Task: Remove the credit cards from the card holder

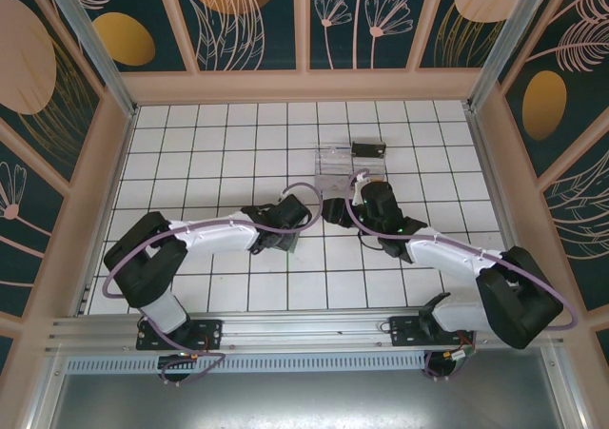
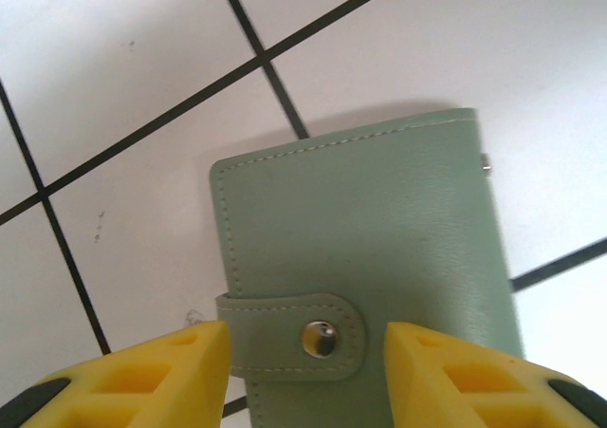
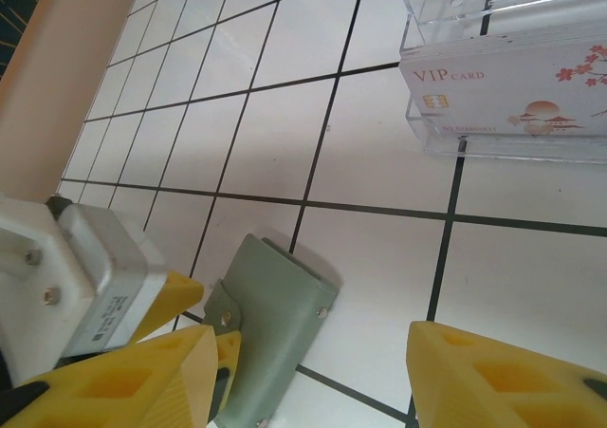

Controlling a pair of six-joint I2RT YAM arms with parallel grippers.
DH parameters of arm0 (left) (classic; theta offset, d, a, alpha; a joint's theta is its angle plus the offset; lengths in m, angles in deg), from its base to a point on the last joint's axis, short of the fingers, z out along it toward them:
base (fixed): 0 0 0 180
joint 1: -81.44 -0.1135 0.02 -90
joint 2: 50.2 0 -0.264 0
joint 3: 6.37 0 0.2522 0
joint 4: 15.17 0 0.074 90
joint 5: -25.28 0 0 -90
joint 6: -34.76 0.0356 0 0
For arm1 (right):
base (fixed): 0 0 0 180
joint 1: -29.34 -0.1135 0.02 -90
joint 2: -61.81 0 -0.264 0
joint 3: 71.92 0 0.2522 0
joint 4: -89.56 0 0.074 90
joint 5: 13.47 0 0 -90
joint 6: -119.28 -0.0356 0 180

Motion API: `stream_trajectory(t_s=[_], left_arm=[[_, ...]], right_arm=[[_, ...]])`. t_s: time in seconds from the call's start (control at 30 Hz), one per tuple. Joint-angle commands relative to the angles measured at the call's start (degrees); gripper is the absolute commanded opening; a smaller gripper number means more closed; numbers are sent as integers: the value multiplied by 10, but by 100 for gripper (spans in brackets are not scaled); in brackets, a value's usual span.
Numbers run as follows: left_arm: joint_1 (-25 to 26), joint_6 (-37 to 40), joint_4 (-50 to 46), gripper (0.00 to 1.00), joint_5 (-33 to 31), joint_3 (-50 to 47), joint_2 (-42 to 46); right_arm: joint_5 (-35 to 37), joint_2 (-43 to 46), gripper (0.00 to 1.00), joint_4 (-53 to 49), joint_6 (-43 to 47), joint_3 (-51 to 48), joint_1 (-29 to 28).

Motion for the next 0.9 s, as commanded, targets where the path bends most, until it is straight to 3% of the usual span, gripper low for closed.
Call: stream_trajectory(t_s=[0.0, 0.6, 0.73, 0.87], left_arm=[[4, 3, 11, 48, 26, 7, 17], [3, 0, -2, 46, -20, 10, -62], [3, -4, -2, 40, -23, 8, -60], [3, -4, 0, 26, -30, 4, -50]], right_arm=[[2, -3, 57, -1, -7, 1, 4], [7, 2, 57, -5, -7, -2, 6], [5, 3, 57, -5, -8, -2, 6], [5, 5, 57, -4, -10, -3, 5]])
